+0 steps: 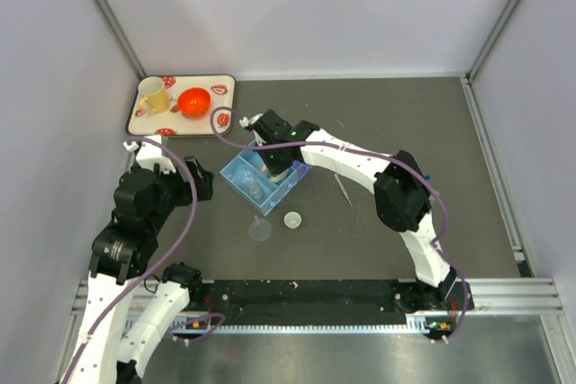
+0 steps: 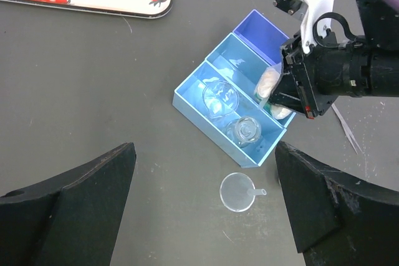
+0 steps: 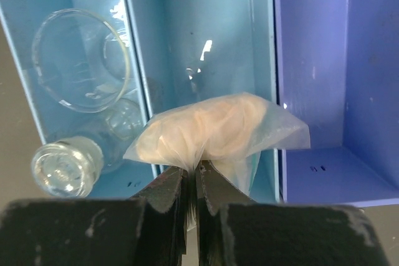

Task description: Organize the chemistry lab equipment

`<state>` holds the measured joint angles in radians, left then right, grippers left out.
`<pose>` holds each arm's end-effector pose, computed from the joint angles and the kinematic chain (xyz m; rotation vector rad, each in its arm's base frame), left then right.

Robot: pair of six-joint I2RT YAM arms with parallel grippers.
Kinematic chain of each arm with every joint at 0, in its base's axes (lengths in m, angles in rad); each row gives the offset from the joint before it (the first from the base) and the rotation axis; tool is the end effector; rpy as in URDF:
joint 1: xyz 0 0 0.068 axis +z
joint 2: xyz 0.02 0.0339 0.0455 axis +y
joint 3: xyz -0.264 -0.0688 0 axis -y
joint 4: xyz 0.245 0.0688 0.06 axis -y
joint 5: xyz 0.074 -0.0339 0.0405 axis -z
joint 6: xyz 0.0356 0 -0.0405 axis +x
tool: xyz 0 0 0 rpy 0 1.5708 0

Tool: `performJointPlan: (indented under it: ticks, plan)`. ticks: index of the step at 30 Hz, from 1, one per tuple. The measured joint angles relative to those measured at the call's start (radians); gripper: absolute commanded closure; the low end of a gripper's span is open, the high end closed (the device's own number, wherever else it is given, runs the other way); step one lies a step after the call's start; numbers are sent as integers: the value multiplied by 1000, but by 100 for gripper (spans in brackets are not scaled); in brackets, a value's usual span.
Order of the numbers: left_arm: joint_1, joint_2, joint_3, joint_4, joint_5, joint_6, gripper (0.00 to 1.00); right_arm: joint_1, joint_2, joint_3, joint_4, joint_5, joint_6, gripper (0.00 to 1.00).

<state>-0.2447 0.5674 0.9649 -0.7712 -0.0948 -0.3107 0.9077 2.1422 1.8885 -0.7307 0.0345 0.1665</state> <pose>0.0997 -0.0214 0.3656 -0.1275 1.9486 -0.2759 0.2937 0.3741 0.2409 -0.9280 2.4257 0.3627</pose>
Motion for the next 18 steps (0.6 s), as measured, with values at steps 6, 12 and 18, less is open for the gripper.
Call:
performJointPlan:
  ticks: [6, 12, 18]
  plan:
    - [0, -11, 0, 0, 1, -1, 1, 0, 24, -11, 4, 56, 0, 100]
    - [0, -11, 0, 0, 9, -1, 1, 0, 65, -38, 8, 85, 0, 98]
    - [0, -10, -11, 2, 11, 0, 1, 0, 86, -43, 11, 92, 2, 61]
